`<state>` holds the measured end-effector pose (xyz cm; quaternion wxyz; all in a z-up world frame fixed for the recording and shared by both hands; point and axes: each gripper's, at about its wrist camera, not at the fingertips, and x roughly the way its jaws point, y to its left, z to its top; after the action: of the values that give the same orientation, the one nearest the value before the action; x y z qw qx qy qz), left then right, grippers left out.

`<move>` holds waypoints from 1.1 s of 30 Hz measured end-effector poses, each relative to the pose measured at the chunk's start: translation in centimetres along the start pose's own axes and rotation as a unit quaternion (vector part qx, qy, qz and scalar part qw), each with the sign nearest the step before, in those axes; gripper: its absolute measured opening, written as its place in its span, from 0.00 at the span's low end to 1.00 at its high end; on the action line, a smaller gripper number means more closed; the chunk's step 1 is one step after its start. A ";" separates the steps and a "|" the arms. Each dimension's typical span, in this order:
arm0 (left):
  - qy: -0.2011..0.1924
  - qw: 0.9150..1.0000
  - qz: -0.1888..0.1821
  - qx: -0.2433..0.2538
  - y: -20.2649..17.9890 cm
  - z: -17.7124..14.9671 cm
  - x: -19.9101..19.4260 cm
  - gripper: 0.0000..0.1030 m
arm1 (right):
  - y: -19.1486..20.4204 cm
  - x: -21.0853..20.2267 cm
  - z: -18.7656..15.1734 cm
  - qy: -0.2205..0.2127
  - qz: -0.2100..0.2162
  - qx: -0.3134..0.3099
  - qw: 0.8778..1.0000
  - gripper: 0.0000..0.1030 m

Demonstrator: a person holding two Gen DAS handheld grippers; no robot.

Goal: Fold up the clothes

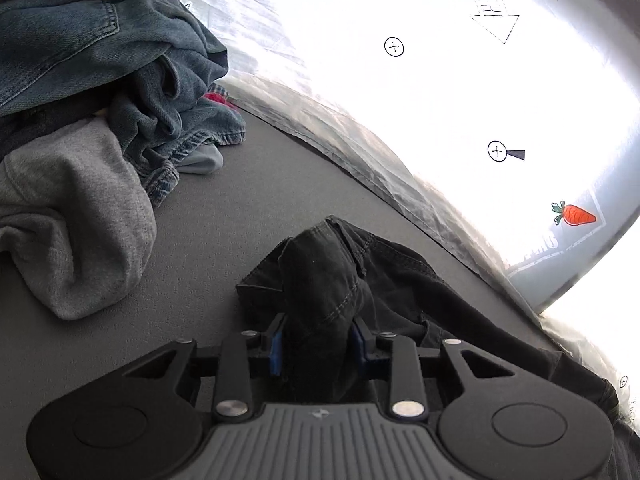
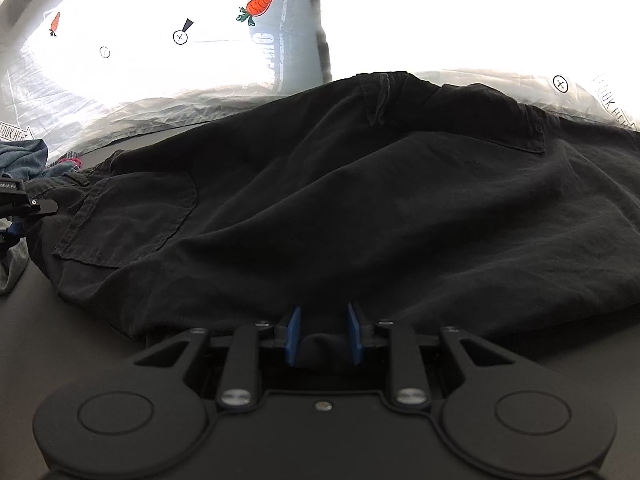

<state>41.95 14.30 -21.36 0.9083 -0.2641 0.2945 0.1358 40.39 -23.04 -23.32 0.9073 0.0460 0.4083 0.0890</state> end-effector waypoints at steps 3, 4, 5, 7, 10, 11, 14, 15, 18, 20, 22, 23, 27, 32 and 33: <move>-0.022 0.997 -0.065 0.024 -3.5 1.4 -1.8 0.18 | -0.3 -0.1 0.3 0.012 0.001 0.019 1.000 0.24; -0.029 0.995 -0.088 0.034 -4.9 1.7 -2.4 0.17 | -0.5 -0.3 0.3 0.014 0.004 0.036 0.999 0.24; -0.033 0.992 -0.115 0.048 -6.4 1.8 -3.1 0.17 | -1.1 -0.7 0.3 0.014 0.012 0.066 0.998 0.24; -0.033 0.981 -0.175 0.082 -9.7 1.4 -4.6 0.17 | -2.3 -1.7 0.3 0.009 0.025 0.117 0.993 0.24; -0.006 0.955 -0.263 0.140 -14.7 -0.4 -5.8 0.17 | -4.1 -3.6 0.3 -0.009 0.030 0.163 0.986 0.24; 0.011 0.946 -0.284 0.159 -16.4 -1.3 -5.7 0.17 | -4.9 -4.2 0.3 -0.016 0.029 0.179 0.983 0.25; 0.086 0.929 -0.309 0.183 -20.3 -5.2 -2.9 0.18 | -7.2 -5.5 0.3 -0.035 0.022 0.237 0.971 0.25; 0.118 0.925 -0.313 0.179 -21.0 -6.6 -1.4 0.18 | -7.8 -5.9 0.2 -0.039 0.017 0.249 0.968 0.25; 0.204 0.920 -0.286 0.174 -21.5 -10.0 2.3 0.19 | -9.1 -6.7 -0.3 -0.043 0.007 0.271 0.962 0.26; 0.200 0.921 -0.284 0.177 -21.4 -10.5 1.9 0.19 | -9.6 -7.2 -0.7 -0.044 0.006 0.281 0.959 0.26; 0.194 0.921 -0.287 0.177 -21.2 -10.1 1.2 0.19 | -10.0 -7.3 -1.2 -0.044 0.015 0.298 0.953 0.27; 0.192 0.921 -0.292 0.173 -20.9 -9.4 0.6 0.19 | -10.2 -7.2 -1.3 -0.043 0.020 0.306 0.951 0.27; 0.190 0.917 -0.323 0.139 -18.6 -7.0 -1.2 0.20 | -10.3 -6.3 -0.9 -0.037 0.045 0.326 0.944 0.28; 0.184 0.915 -0.346 0.100 -16.3 -5.1 -2.6 0.21 | -9.1 -5.7 0.1 -0.038 0.085 0.326 0.941 0.33; 0.178 0.916 -0.347 0.096 -16.1 -4.8 -3.0 0.22 | -8.9 -5.6 0.3 -0.039 0.092 0.325 0.940 0.34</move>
<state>43.82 -1.91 -16.37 0.8519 -0.2809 0.3531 -0.2659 38.06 -32.93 -20.37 0.8461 0.3794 0.3731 0.0322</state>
